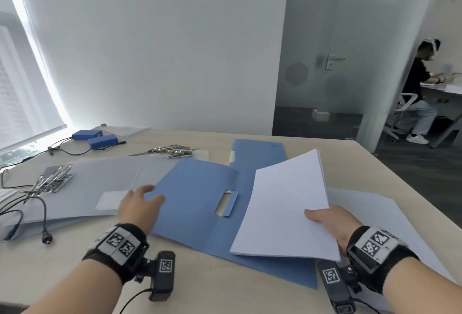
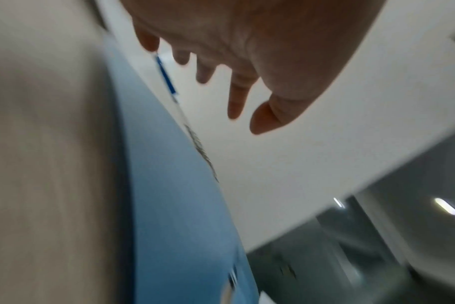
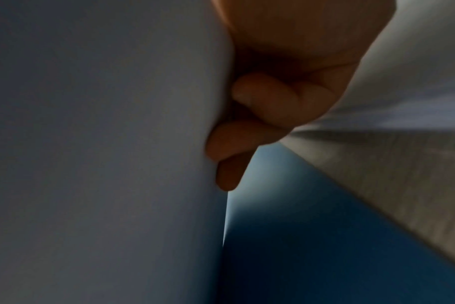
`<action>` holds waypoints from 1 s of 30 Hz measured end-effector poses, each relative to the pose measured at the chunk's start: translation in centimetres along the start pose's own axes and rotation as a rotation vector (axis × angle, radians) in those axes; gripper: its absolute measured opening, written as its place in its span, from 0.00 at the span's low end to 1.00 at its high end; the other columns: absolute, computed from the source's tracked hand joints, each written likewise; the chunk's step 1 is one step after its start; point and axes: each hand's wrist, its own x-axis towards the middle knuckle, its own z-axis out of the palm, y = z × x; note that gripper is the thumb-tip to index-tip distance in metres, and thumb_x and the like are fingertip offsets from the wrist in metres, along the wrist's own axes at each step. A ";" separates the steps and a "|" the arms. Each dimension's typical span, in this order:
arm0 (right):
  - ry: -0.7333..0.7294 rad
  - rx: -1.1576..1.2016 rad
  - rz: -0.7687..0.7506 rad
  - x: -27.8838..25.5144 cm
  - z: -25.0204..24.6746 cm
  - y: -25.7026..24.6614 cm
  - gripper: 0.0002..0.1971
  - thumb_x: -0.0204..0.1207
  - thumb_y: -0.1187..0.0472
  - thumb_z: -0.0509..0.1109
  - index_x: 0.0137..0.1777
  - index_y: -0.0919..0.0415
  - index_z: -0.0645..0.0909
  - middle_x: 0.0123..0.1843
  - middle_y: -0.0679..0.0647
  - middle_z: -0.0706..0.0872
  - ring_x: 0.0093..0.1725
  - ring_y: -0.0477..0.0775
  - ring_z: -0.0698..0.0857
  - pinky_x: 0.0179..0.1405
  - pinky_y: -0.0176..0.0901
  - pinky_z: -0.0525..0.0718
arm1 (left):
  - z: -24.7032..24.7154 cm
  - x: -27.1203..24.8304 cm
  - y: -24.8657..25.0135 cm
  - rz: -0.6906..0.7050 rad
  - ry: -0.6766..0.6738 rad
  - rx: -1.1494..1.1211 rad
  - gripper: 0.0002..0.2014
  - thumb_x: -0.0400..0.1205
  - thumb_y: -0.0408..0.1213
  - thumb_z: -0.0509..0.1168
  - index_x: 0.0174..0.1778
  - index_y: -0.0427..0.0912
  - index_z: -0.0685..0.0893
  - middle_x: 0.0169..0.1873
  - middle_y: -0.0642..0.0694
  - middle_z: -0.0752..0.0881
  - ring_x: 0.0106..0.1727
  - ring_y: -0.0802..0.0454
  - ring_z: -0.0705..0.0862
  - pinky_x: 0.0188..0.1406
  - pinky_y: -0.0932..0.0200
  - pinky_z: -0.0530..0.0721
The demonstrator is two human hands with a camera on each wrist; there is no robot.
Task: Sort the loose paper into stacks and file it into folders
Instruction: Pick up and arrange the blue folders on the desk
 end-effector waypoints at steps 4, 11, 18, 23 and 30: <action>-0.032 0.013 0.015 0.4 2.1 0.3 0.08 0.79 0.70 0.74 0.55 0.75 0.86 0.52 0.70 0.92 0.55 0.73 0.90 0.65 0.69 0.85 | -1.2 1.0 -2.7 -0.206 -0.013 -0.171 0.40 0.67 0.54 0.65 0.78 0.47 0.74 0.67 0.38 0.81 0.66 0.36 0.79 0.68 0.41 0.77; -0.053 0.031 -0.015 0.2 4.6 0.5 0.07 0.80 0.69 0.74 0.55 0.72 0.86 0.51 0.68 0.92 0.50 0.68 0.91 0.51 0.56 0.88 | -0.6 1.8 -3.3 -0.188 0.252 -0.393 0.31 0.77 0.40 0.70 0.78 0.49 0.71 0.77 0.38 0.69 0.65 0.36 0.78 0.63 0.38 0.85; -0.048 0.024 -0.003 0.4 4.8 1.0 0.09 0.80 0.67 0.75 0.56 0.72 0.87 0.52 0.68 0.92 0.52 0.71 0.91 0.53 0.61 0.89 | -1.2 -1.0 0.5 -0.118 -0.012 -1.138 0.15 0.86 0.43 0.62 0.68 0.46 0.81 0.57 0.44 0.86 0.50 0.44 0.86 0.44 0.47 0.87; -0.046 0.019 -0.006 0.6 4.8 1.5 0.11 0.78 0.67 0.76 0.59 0.72 0.86 0.52 0.67 0.92 0.54 0.71 0.91 0.62 0.69 0.86 | 0.9 -2.7 1.9 -0.105 -0.421 -1.136 0.39 0.84 0.71 0.45 0.66 0.43 0.87 0.59 0.43 0.90 0.58 0.40 0.86 0.65 0.33 0.80; -0.077 0.070 -0.023 0.7 4.7 1.8 0.11 0.78 0.71 0.74 0.59 0.71 0.86 0.55 0.69 0.91 0.57 0.71 0.90 0.63 0.64 0.86 | 6.2 -4.8 3.5 -0.019 -0.636 -0.402 0.18 0.78 0.54 0.65 0.57 0.50 0.91 0.57 0.47 0.92 0.63 0.43 0.88 0.65 0.39 0.85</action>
